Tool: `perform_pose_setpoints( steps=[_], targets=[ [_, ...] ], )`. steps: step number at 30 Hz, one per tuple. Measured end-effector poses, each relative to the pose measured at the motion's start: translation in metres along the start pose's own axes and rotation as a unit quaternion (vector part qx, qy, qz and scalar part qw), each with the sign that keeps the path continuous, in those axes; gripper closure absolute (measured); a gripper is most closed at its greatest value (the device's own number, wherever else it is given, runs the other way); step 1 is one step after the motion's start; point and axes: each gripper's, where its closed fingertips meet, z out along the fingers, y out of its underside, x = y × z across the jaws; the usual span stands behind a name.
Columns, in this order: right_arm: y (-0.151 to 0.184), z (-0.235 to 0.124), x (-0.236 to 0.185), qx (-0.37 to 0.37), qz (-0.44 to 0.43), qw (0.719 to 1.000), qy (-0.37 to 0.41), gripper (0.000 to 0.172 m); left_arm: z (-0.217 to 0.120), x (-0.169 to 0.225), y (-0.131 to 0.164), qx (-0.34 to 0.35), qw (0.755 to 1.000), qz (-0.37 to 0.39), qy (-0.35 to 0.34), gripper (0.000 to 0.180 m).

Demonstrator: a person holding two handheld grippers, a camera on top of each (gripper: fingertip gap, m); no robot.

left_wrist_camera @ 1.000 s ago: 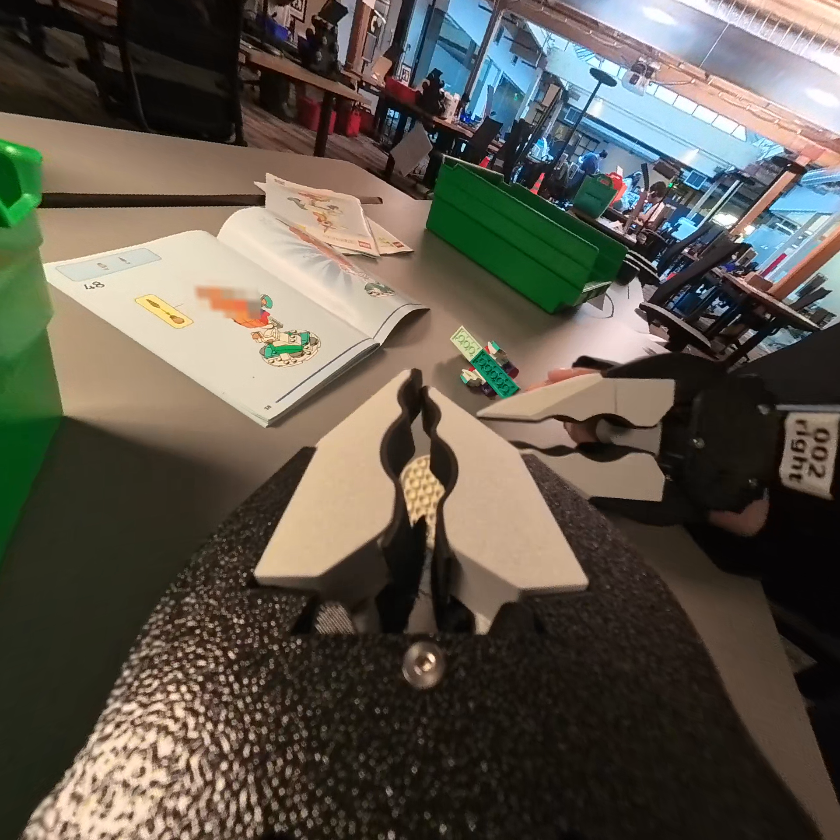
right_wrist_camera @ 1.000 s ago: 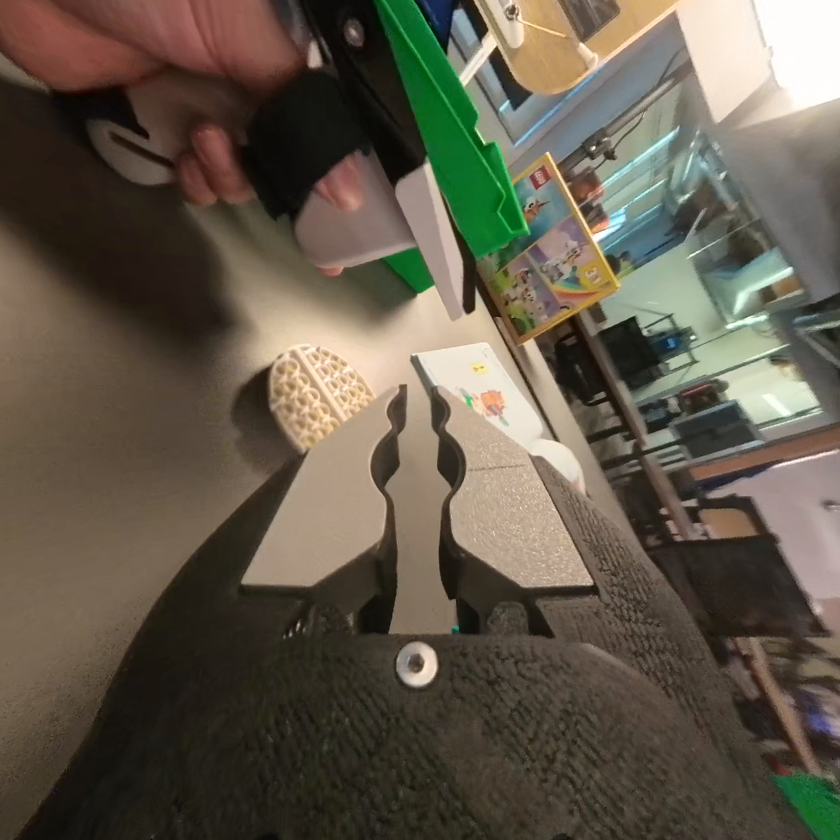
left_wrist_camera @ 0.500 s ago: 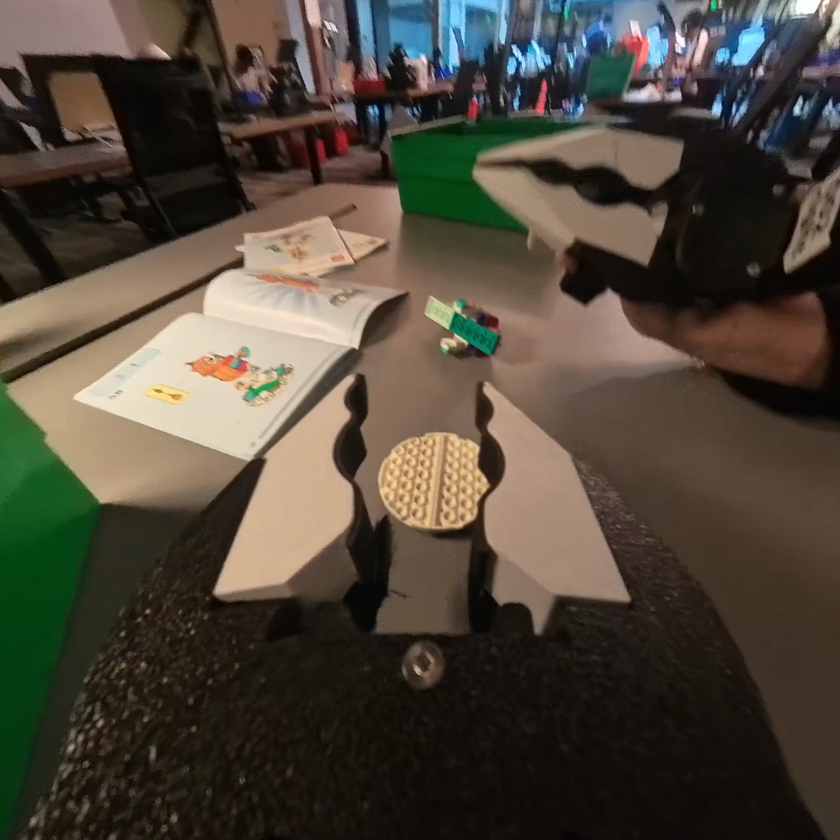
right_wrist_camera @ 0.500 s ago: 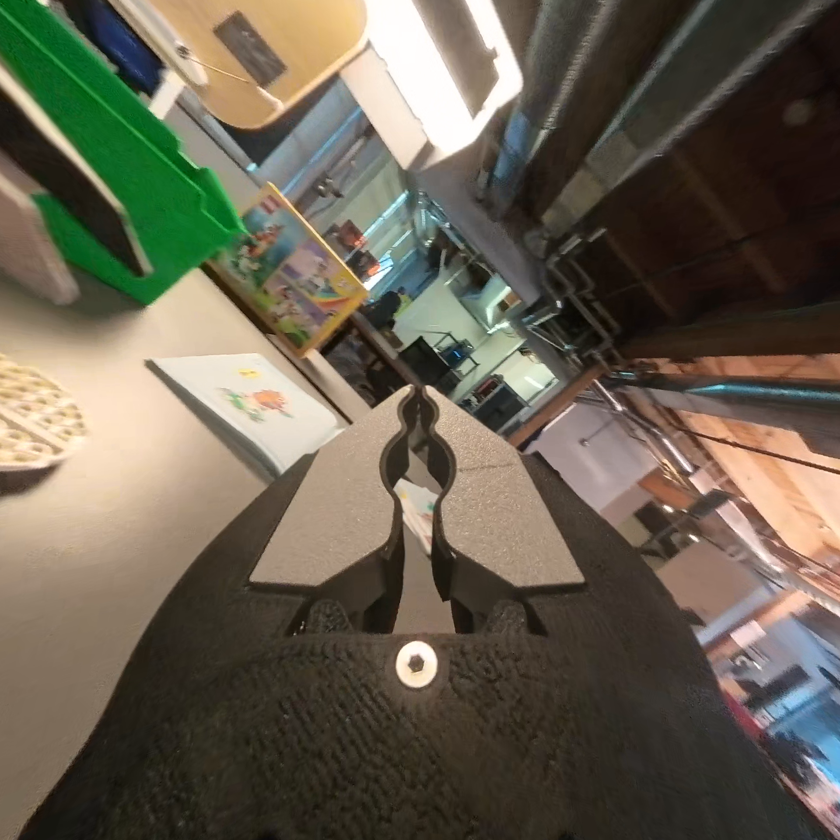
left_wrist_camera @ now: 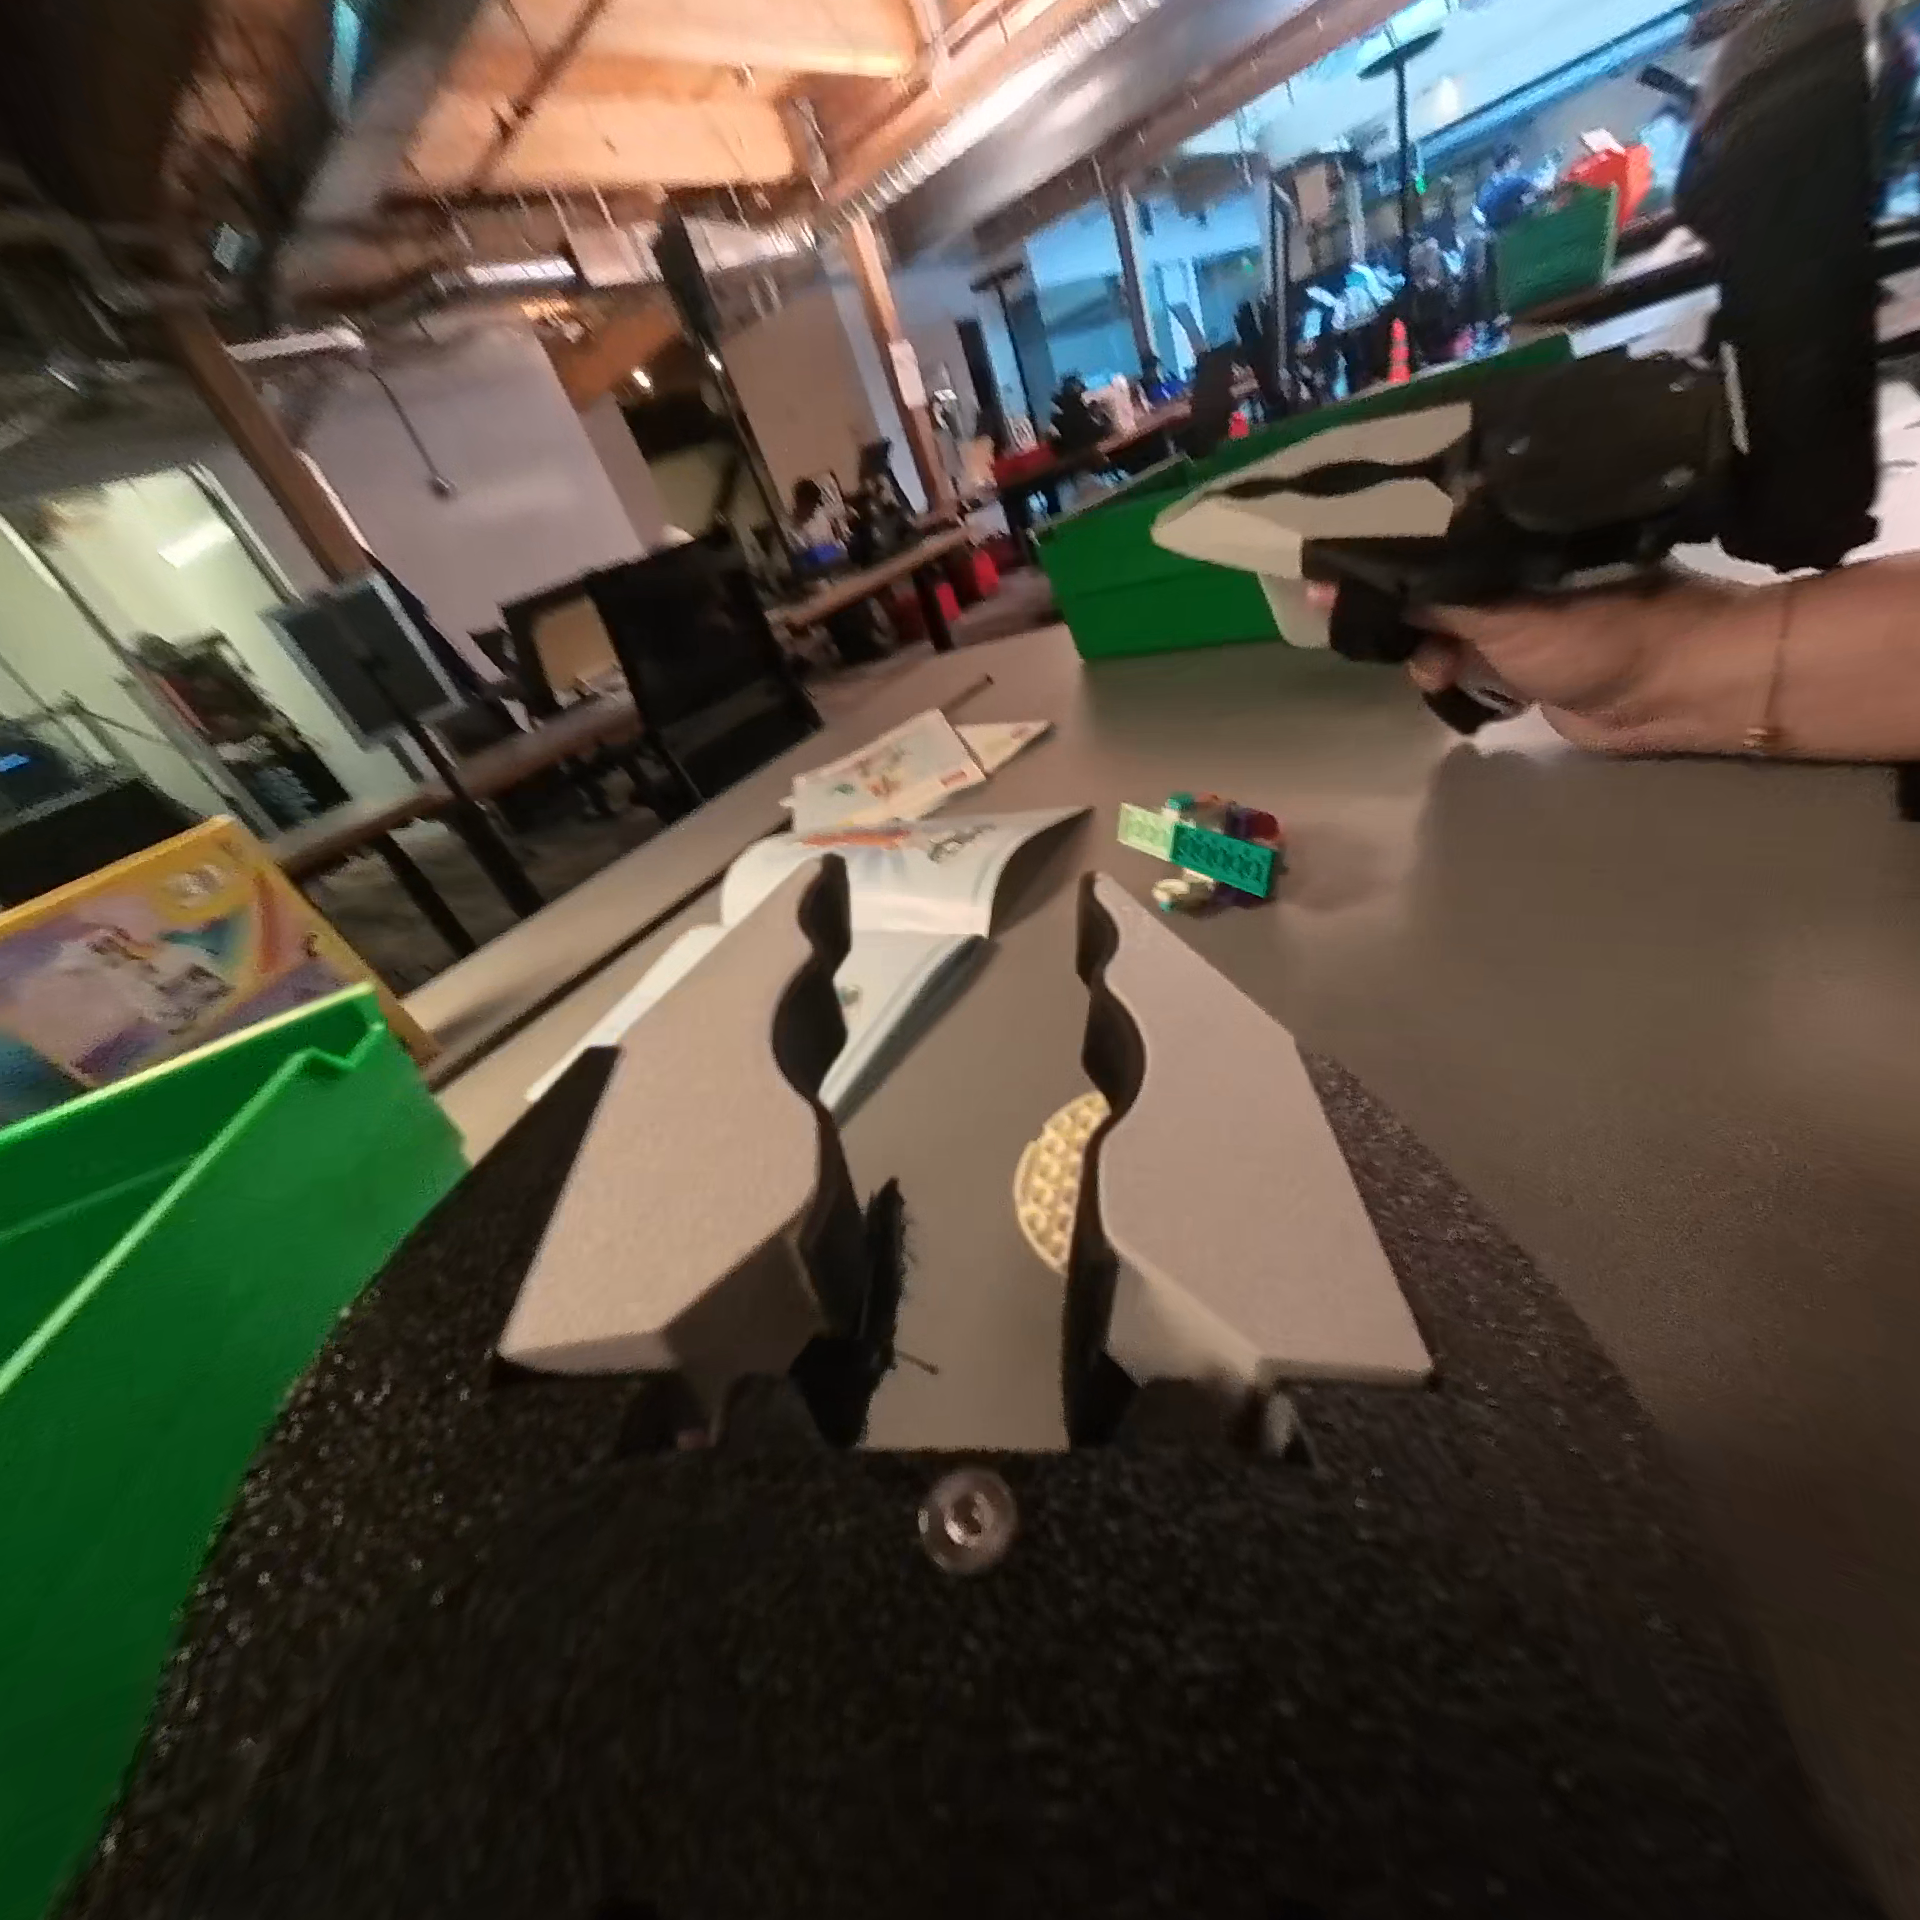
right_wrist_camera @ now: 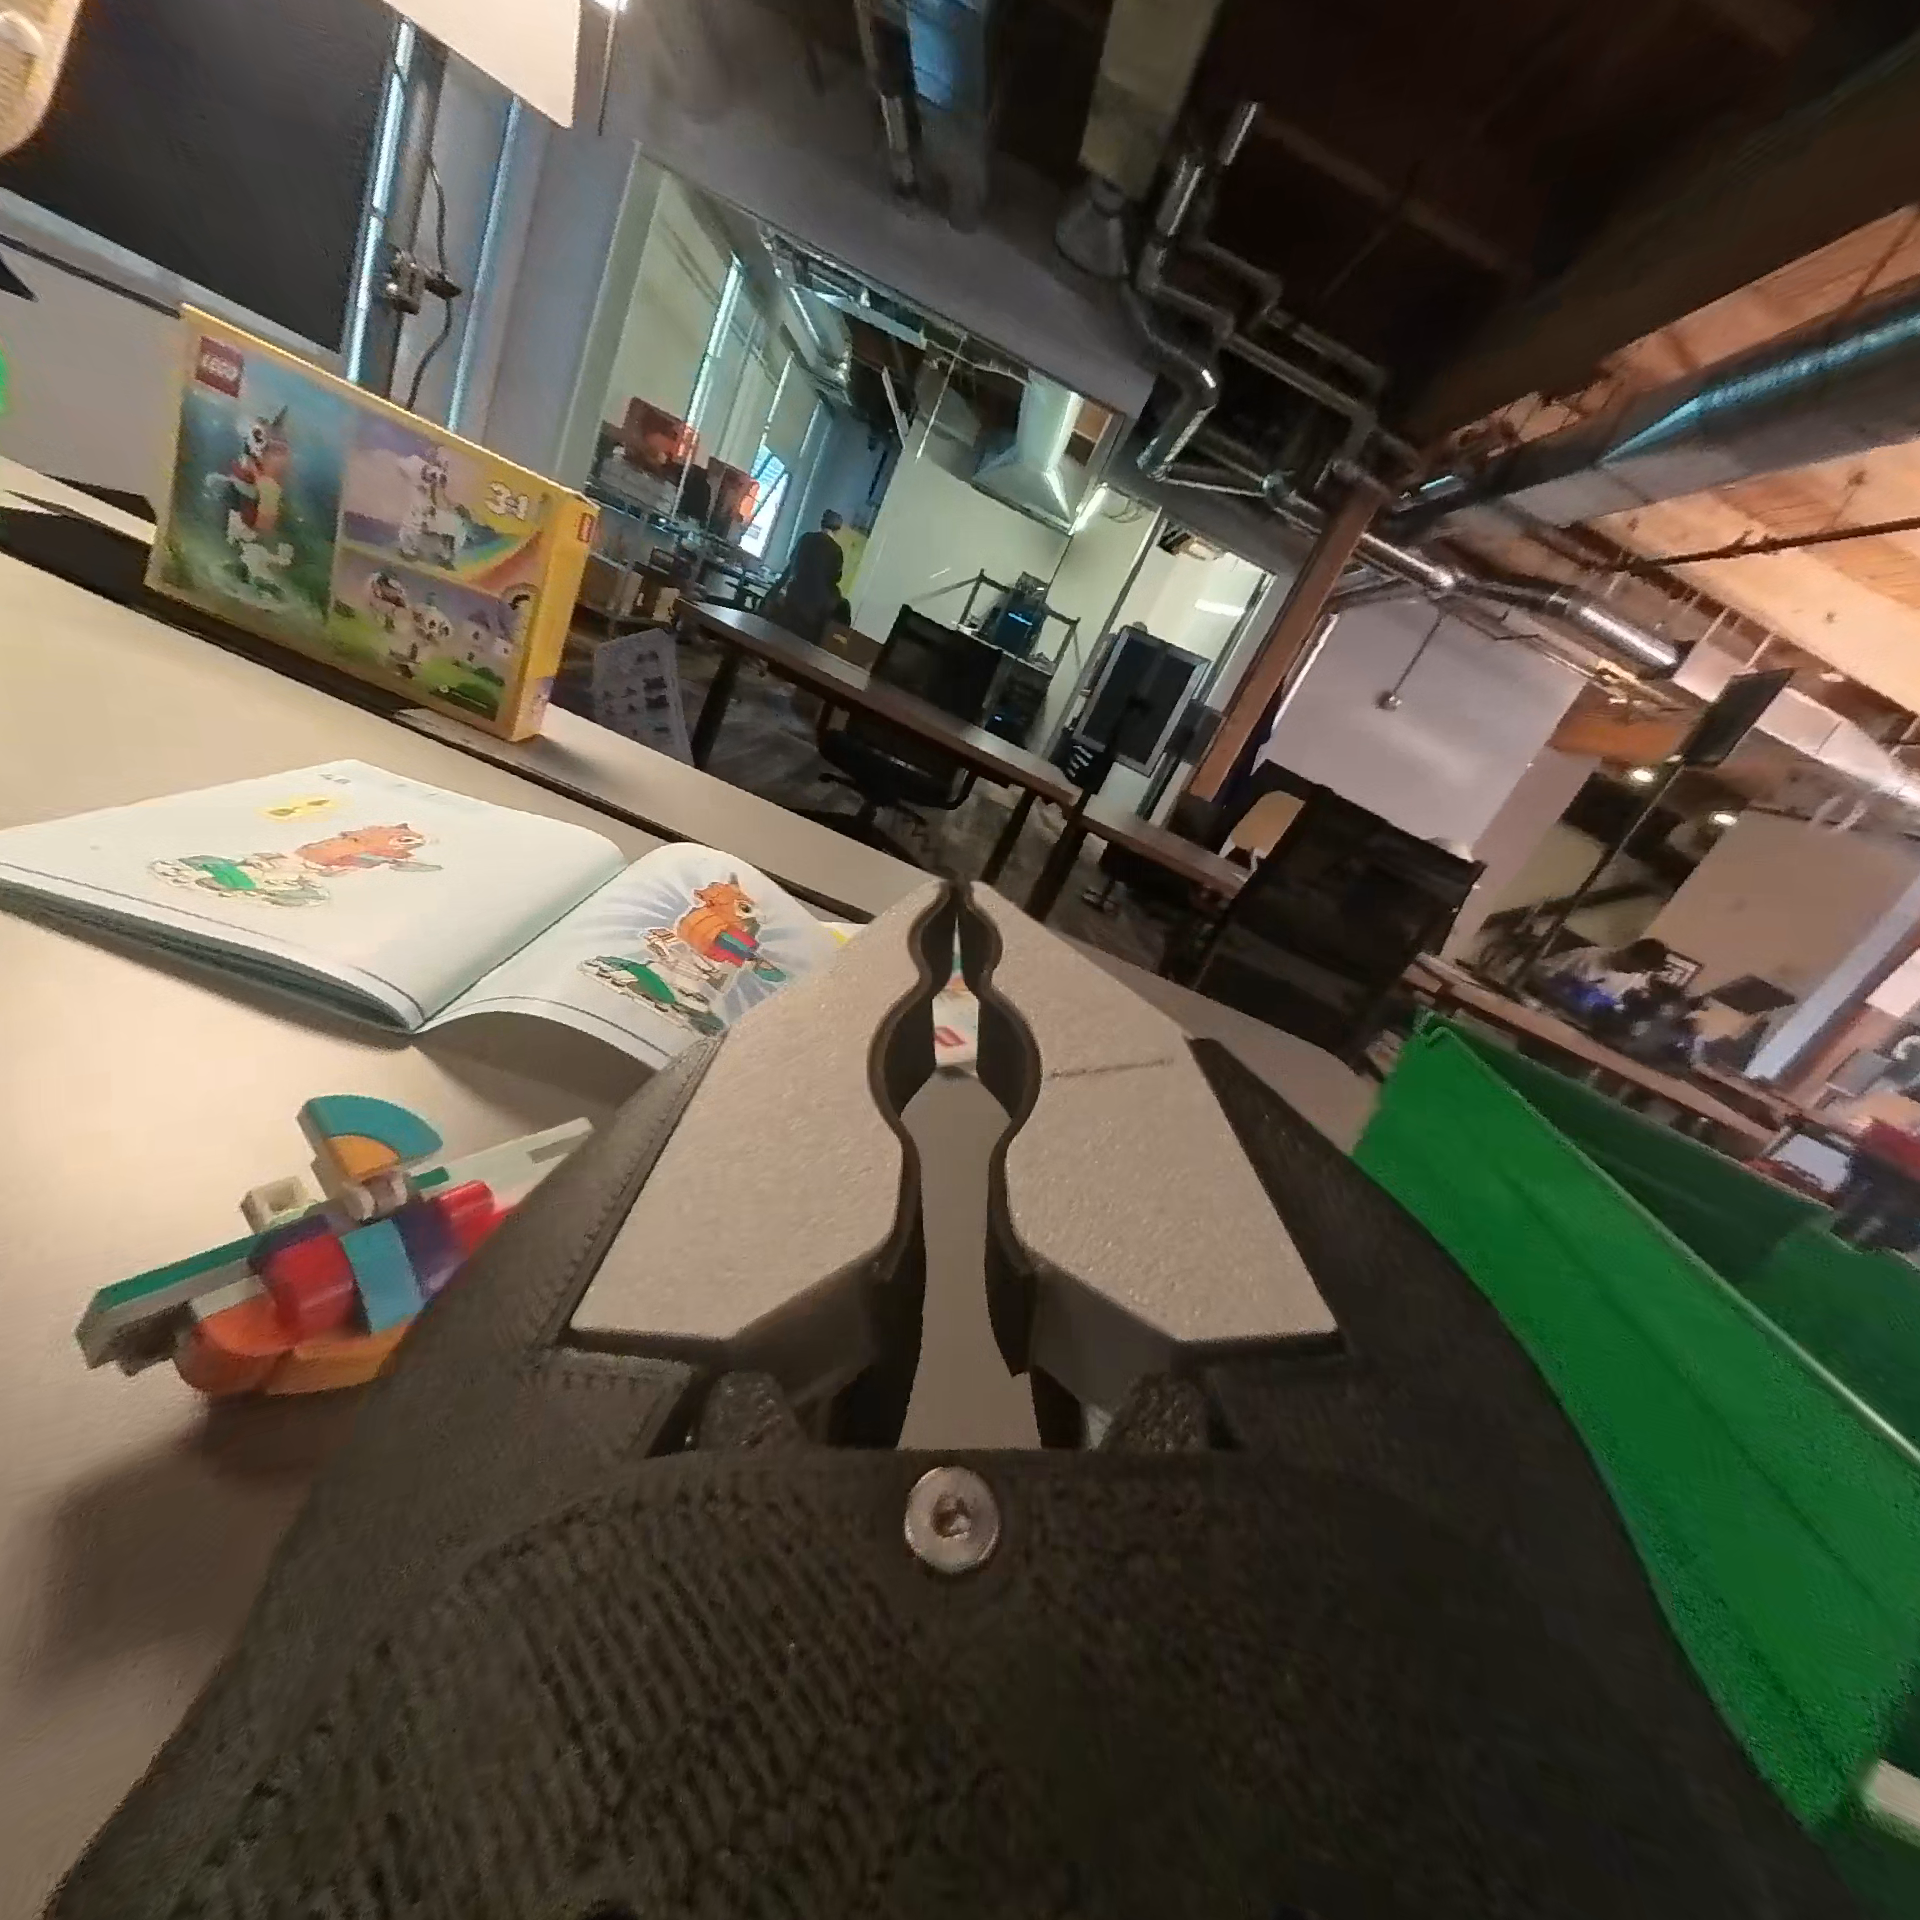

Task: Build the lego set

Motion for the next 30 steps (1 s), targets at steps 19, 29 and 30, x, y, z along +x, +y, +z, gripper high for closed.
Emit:
perform_pose_setpoints(
  steps=[19,29,30],
  targets=[
    [0.0,-0.004,0.01,0.012,0.021,0.999,0.025,0.172,0.102,0.096,0.027,-0.209,0.977,-0.02,0.04,0.13],
    [0.0,-0.002,0.01,0.016,0.024,0.999,0.019,0.172,0.04,0.101,0.016,-0.171,0.971,0.1,0.137,0.09],
    [0.0,-0.001,0.01,0.015,0.022,0.999,0.018,0.172,0.028,0.111,0.026,-0.197,0.959,0.07,0.19,0.069]
  ],
)
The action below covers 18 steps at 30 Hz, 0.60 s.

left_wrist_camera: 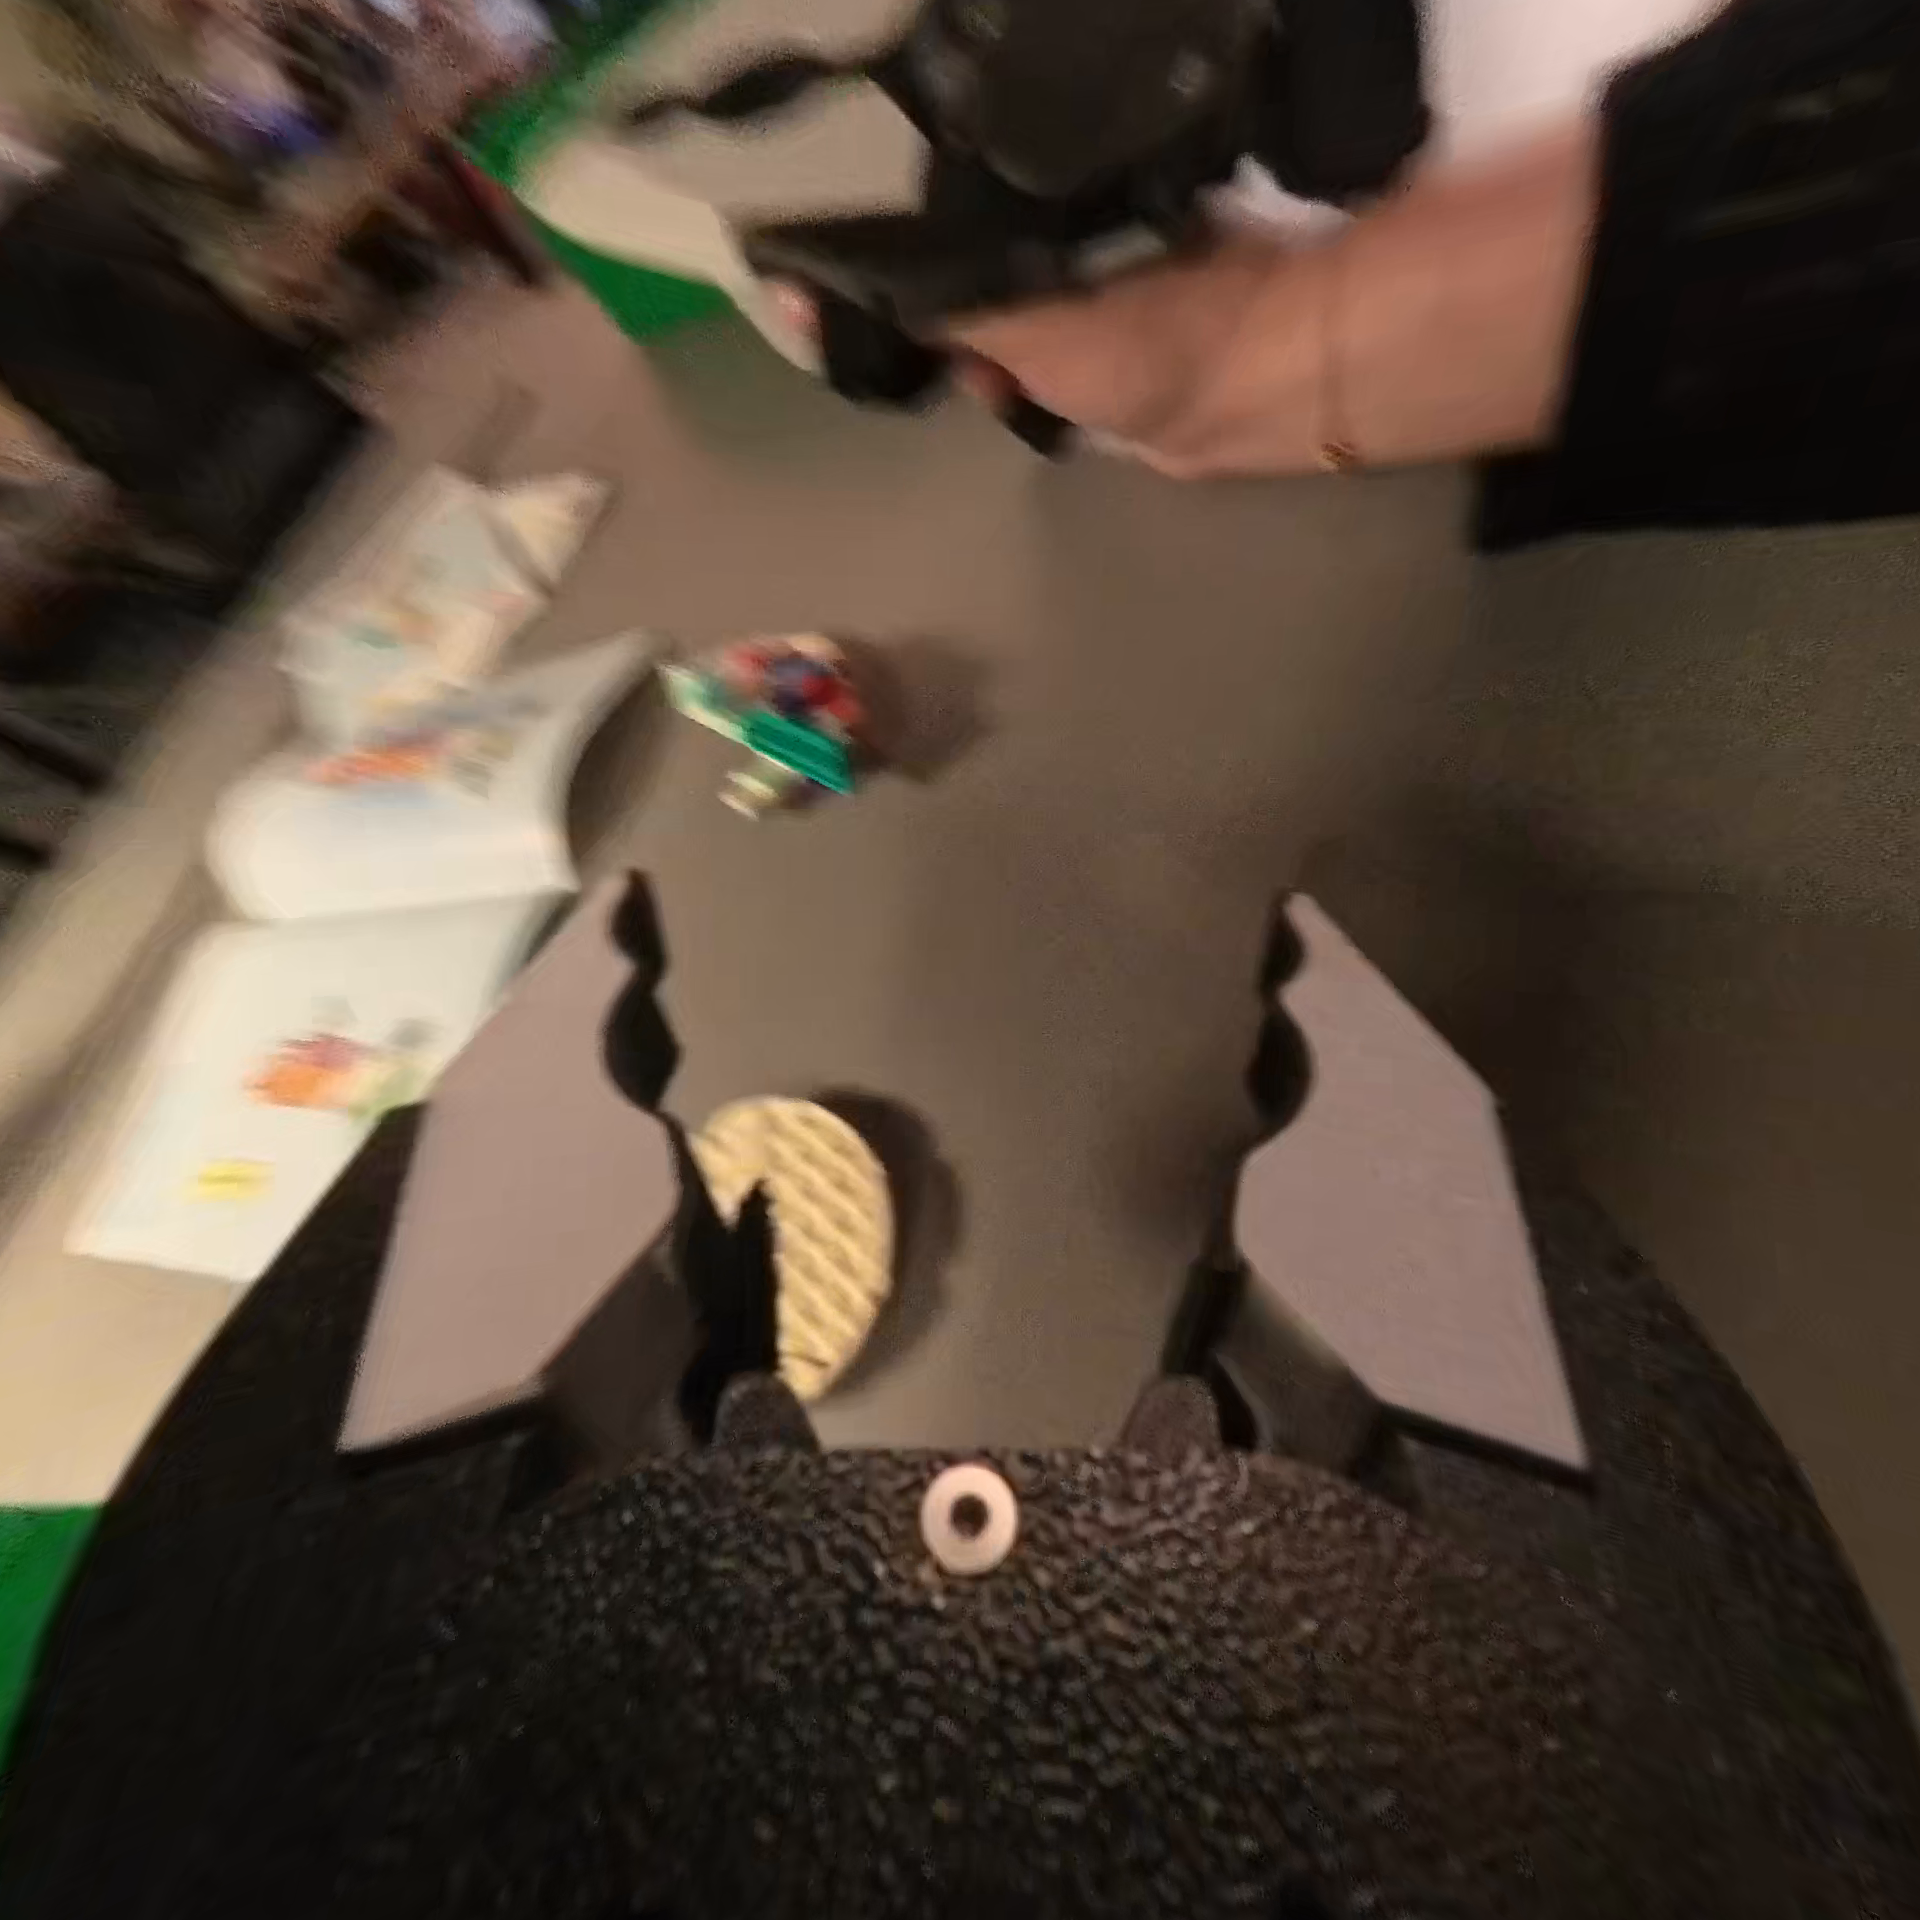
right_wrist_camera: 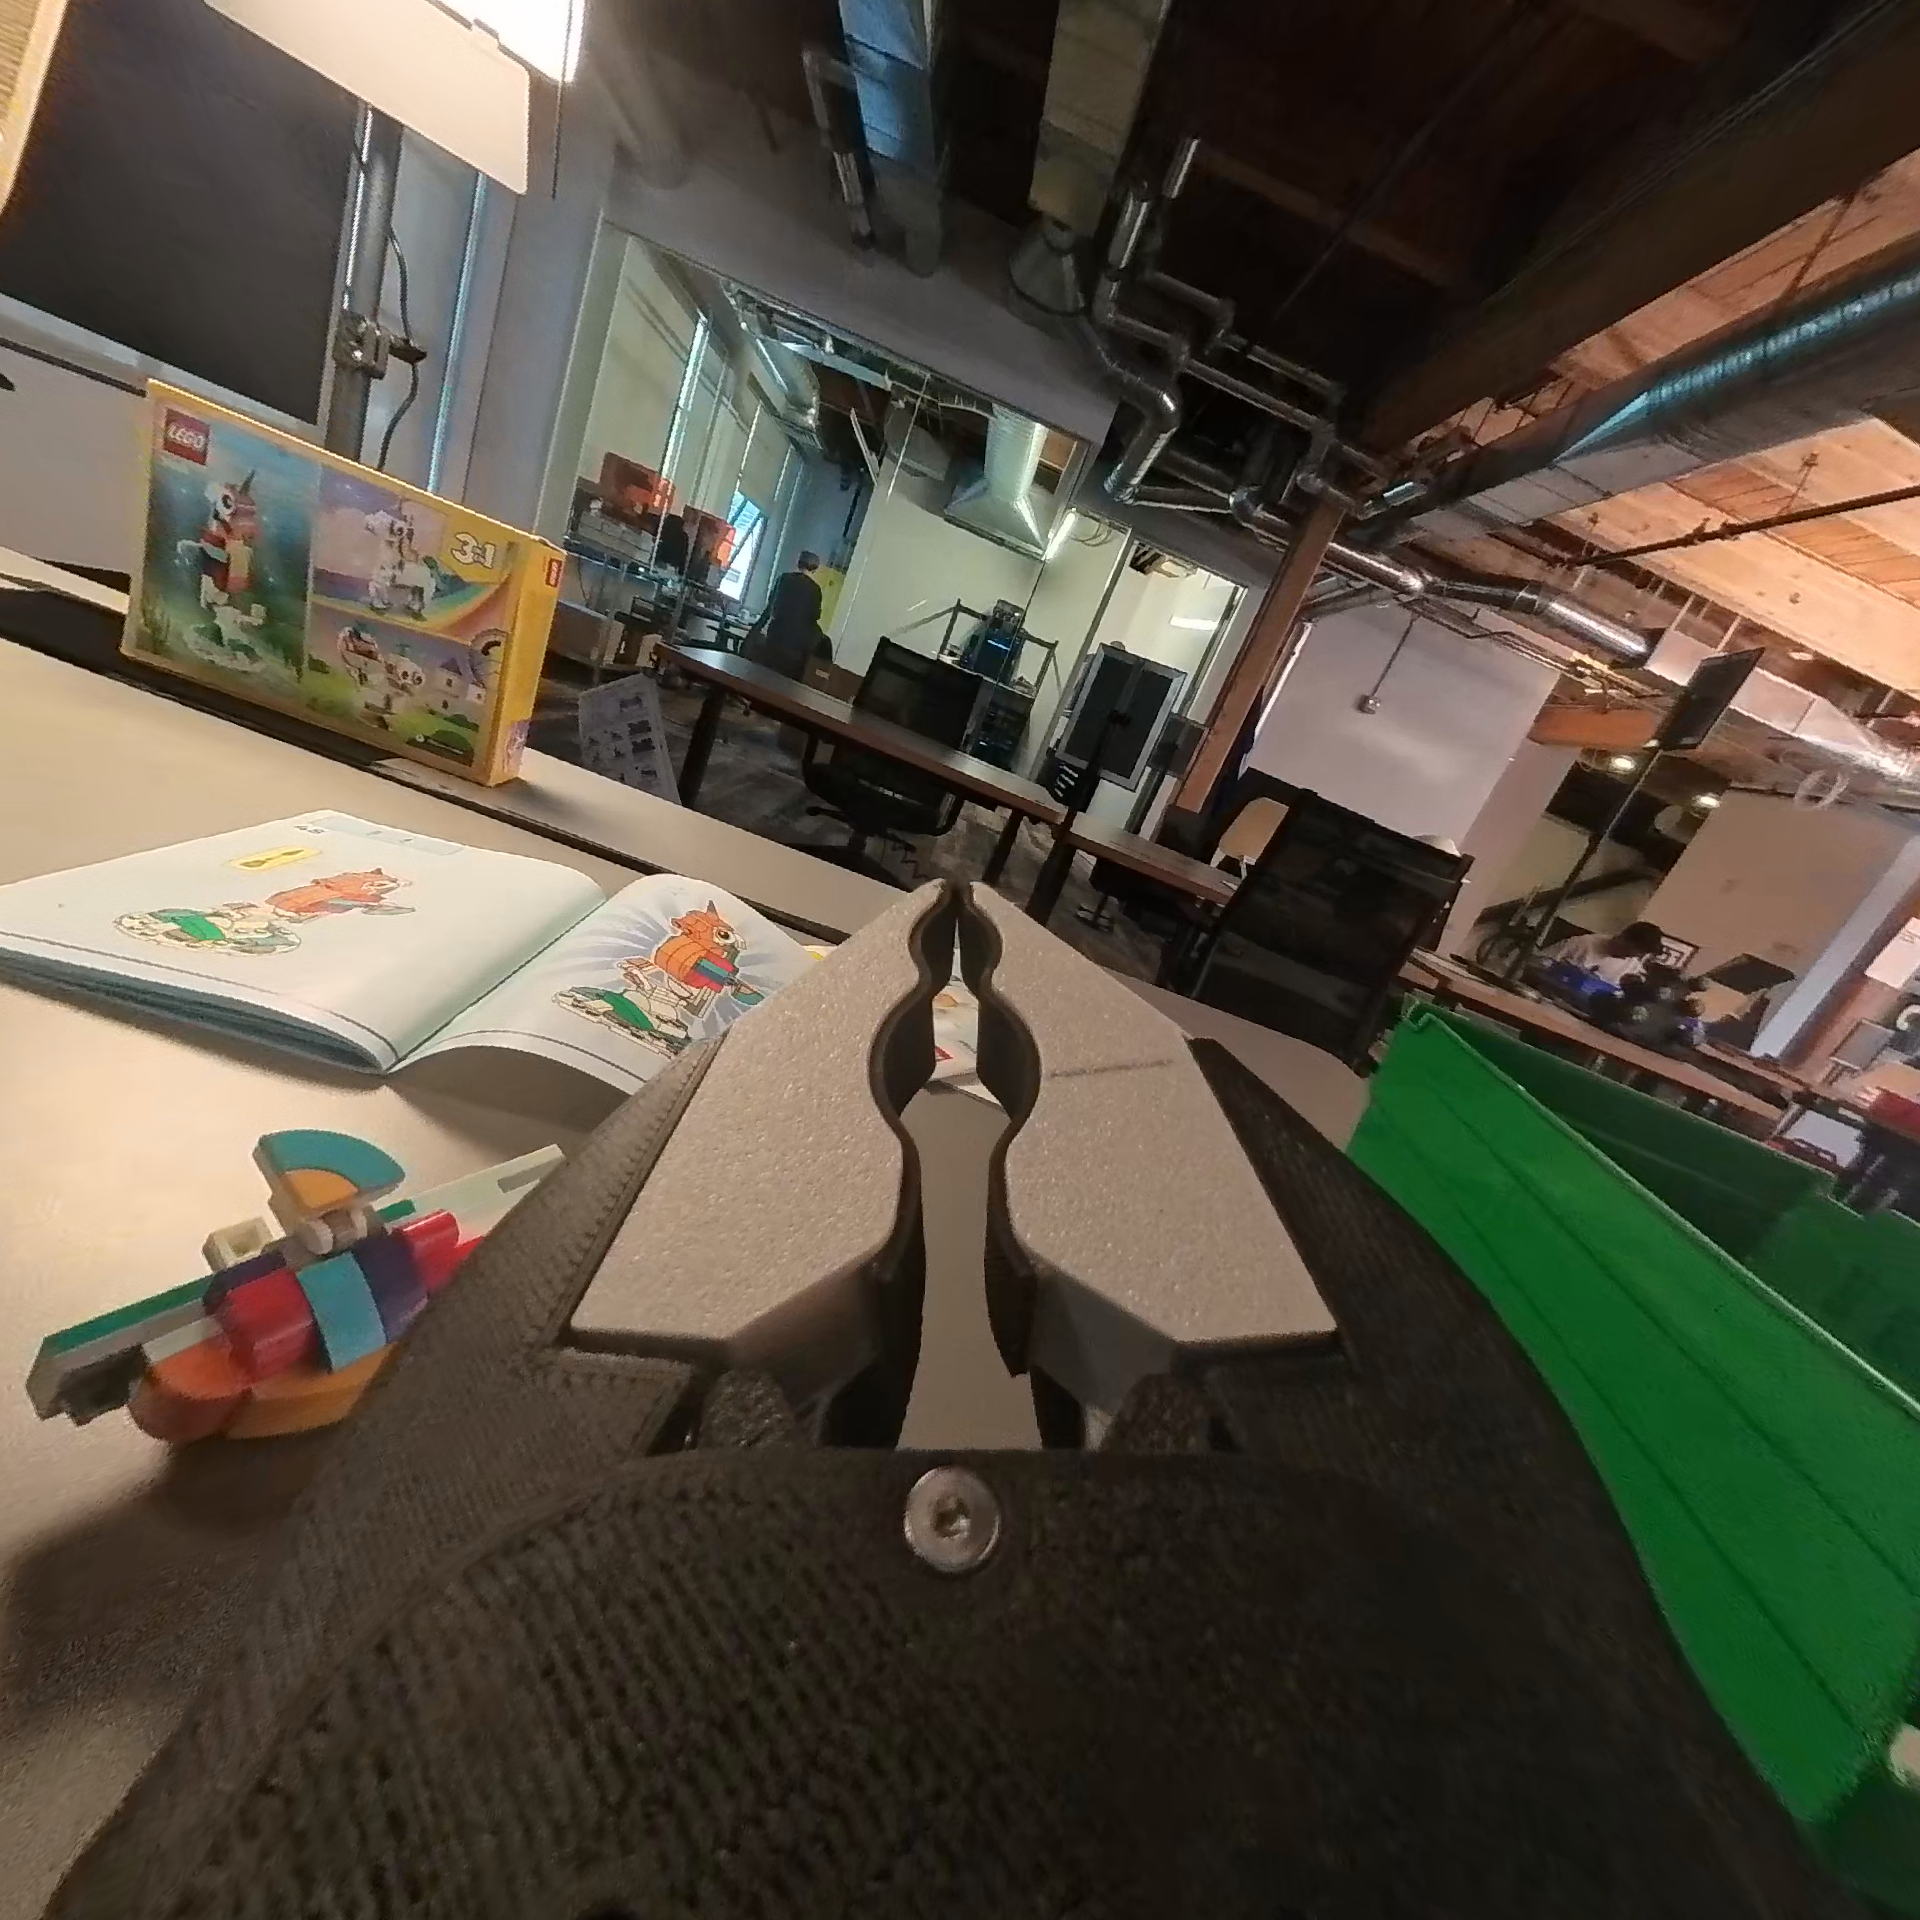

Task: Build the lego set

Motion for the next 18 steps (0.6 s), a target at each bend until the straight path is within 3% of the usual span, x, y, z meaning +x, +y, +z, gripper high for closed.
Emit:
perform_pose_setpoints(
  steps=[2,6,11,18],
  targets=[
    [0.0,0.001,-0.001,-0.001,-0.004,1.0,-0.002,0.172,-0.005,0.006,0.025,-0.039,0.997,-0.05,0.049,0.053],
    [0.001,0.002,-0.003,-0.003,-0.01,1.0,-0.004,0.172,-0.013,-0.03,0.038,-0.032,0.996,-0.086,-0.005,0.075],
    [0.002,0.002,-0.004,-0.007,-0.017,1.0,-0.006,0.172,-0.015,-0.039,0.052,-0.038,0.974,-0.224,0.019,0.084],
    [-0.009,-0.001,-0.007,0.005,-0.041,0.999,-0.005,0.172,-0.013,-0.038,0.065,-0.077,0.976,-0.202,0.018,0.105]
  ],
)
